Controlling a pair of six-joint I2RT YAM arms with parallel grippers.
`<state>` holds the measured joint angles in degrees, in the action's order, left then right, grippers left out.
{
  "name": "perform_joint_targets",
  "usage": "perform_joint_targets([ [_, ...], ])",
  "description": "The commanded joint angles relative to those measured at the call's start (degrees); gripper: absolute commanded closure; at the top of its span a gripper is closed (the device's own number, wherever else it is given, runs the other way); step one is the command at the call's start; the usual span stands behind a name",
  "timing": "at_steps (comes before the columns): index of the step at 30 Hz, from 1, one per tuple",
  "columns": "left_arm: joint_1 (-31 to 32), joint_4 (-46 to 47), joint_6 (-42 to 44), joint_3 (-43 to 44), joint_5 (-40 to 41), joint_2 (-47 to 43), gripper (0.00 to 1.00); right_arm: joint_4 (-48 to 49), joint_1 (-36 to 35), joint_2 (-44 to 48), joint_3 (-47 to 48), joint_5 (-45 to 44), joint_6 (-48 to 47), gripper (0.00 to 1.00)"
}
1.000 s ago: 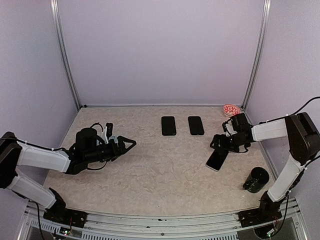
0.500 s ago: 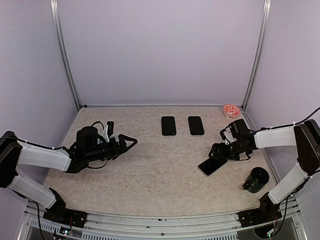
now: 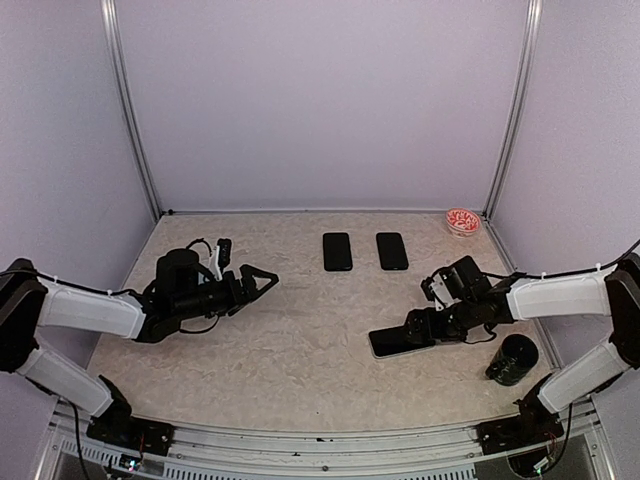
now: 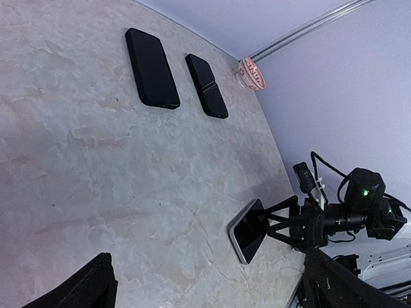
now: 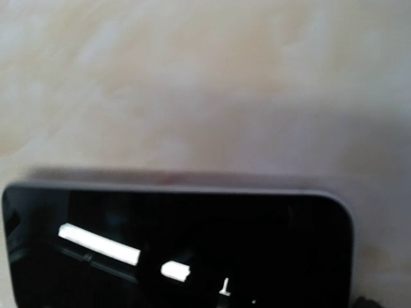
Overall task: Put the phone into the phone case
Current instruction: Move the phone to the center of the board.
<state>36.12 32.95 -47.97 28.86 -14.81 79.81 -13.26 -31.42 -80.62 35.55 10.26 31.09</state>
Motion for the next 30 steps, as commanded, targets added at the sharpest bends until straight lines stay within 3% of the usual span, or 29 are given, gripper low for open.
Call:
perform_joint_targets([
  [1,0.74,0.37,0.42,1.9,-0.61,1.02,0.01,1.91,-5.47,-2.62,1.02,1.1,4.66,0.0],
  [10,0.88,0.39,0.35,0.62,0.12,0.32,0.01,6.69,-16.22,-13.76,7.25,2.04,8.11,0.0],
  [17,0.88,-0.28,0.57,0.19,0.31,-0.55,0.01,3.78,-21.23,-20.17,15.19,3.4,4.26,0.0],
  [22,0.71,-0.58,0.86,-0.19,0.65,-1.24,0.01,0.83,-22.02,-18.22,16.41,5.08,-5.9,0.0],
  [26,0.71,-0.03,0.88,-0.21,0.43,-0.75,0.01,-5.98,-22.02,-16.42,19.4,-0.19,-20.75,0.0],
  [30,0.71,0.5,0.69,0.0,0.31,-0.2,0.01,-8.96,-21.94,-16.32,22.11,-6.85,-28.61,0.0],
])
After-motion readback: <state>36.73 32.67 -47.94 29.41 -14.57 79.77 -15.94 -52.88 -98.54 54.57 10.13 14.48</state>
